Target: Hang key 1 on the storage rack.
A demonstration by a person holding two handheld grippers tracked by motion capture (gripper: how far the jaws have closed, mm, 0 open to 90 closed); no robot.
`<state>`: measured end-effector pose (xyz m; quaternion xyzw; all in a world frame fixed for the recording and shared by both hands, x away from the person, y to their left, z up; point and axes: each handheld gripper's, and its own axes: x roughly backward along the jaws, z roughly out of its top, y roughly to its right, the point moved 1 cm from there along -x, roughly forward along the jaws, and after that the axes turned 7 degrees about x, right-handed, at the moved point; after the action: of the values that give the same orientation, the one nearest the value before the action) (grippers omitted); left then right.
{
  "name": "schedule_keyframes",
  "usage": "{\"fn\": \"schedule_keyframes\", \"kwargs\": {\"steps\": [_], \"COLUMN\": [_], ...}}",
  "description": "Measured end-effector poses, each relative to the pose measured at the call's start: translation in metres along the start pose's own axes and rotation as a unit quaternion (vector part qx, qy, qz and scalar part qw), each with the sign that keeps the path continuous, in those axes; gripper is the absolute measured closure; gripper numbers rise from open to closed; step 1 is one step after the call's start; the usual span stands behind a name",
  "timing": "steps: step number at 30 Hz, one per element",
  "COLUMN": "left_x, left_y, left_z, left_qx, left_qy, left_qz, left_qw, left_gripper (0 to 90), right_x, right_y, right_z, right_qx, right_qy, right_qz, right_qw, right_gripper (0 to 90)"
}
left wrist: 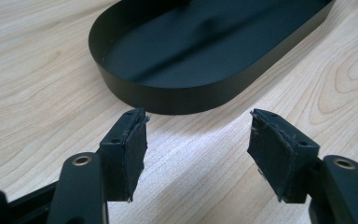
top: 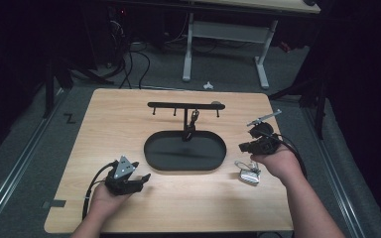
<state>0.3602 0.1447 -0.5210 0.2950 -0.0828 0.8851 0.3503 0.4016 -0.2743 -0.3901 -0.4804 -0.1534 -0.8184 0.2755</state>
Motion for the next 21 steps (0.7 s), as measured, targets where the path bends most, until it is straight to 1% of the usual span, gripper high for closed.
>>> {"fn": "schedule_keyframes", "kwargs": {"steps": [2,3,4,5,7,8,10,11,12,13,14,15,16,17,20,21], "left_x": [-0.001,-0.001,-0.001,-0.001,-0.001,-0.002,-0.002,-0.002,-0.003,-0.004,-0.005,-0.005,-0.005,-0.005,-0.005,-0.005], "left_y": [0.0,0.001,0.003,0.003,0.004,0.004,0.004,0.004,0.004,0.004,0.005,0.005,0.005,0.005,0.007,0.007], "left_z": [0.0,0.0,0.0,0.0,0.0,-0.001,-0.001,-0.001,-0.001,-0.001,-0.001,-0.001,-0.001,-0.001,-0.001,-0.001], "left_qx": [0.001,0.0,-0.006,-0.006,-0.009,-0.008,-0.009,-0.009,-0.009,-0.01,-0.011,-0.011,-0.013,-0.013,-0.015,-0.015], "left_qy": [-0.003,-0.004,-0.006,-0.006,-0.006,-0.007,-0.011,-0.011,-0.01,-0.011,-0.013,-0.013,-0.015,-0.015,-0.016,-0.016], "left_qz": [0.0,0.0,0.0,0.0,0.0,0.0,-0.001,-0.001,-0.001,-0.001,-0.002,-0.002,-0.003,-0.003,-0.003,-0.003], "left_qw": [1.0,1.0,1.0,1.0,0.9999,0.9999,0.9999,0.9999,0.9999,0.9999,0.9999,0.9999,0.9998,0.9998,0.9998,0.9998], "left_gripper": [37.3,37.3,37.3,37.3,37.3,37.3,37.3,37.3,37.3,37.3,37.3,37.3,37.3,37.3,37.3,37.3], "right_x": [-0.003,-0.008,-0.018,-0.018,-0.028,-0.034,-0.036,-0.036,-0.038,-0.04,-0.045,-0.045,-0.047,-0.047,-0.049,-0.049], "right_y": [0.001,0.002,0.006,0.006,0.012,0.021,0.032,0.032,0.037,0.04,0.045,0.045,0.049,0.051,0.053,0.053], "right_z": [-0.001,-0.003,-0.008,-0.008,-0.016,-0.026,-0.039,-0.039,-0.046,-0.054,-0.067,-0.067,-0.078,-0.083,-0.094,-0.094], "right_qx": [0.001,0.001,-0.002,-0.002,-0.01,-0.021,-0.048,-0.048,-0.06,-0.057,-0.056,-0.056,-0.063,-0.066,-0.057,-0.057], "right_qy": [-0.004,-0.013,-0.034,-0.034,-0.054,-0.069,-0.078,-0.078,-0.087,-0.102,-0.129,-0.129,-0.141,-0.143,-0.151,-0.151], "right_qz": [0.0,-0.002,-0.011,-0.011,-0.018,-0.033,-0.04,-0.04,-0.041,-0.047,-0.066,-0.066,-0.074,-0.075,-0.081,-0.081], "right_qw": [1.0,0.9999,0.9994,0.9994,0.9983,0.9969,0.995,0.995,0.9936,0.992,0.9879,0.9879,0.9853,0.9847,0.9835,0.9835], "right_gripper": [89.2,89.1,88.8,88.8,88.3,87.8,86.3,86.3,84.7,83.3,80.1,80.1,75.1,71.0,58.2,58.2]}}
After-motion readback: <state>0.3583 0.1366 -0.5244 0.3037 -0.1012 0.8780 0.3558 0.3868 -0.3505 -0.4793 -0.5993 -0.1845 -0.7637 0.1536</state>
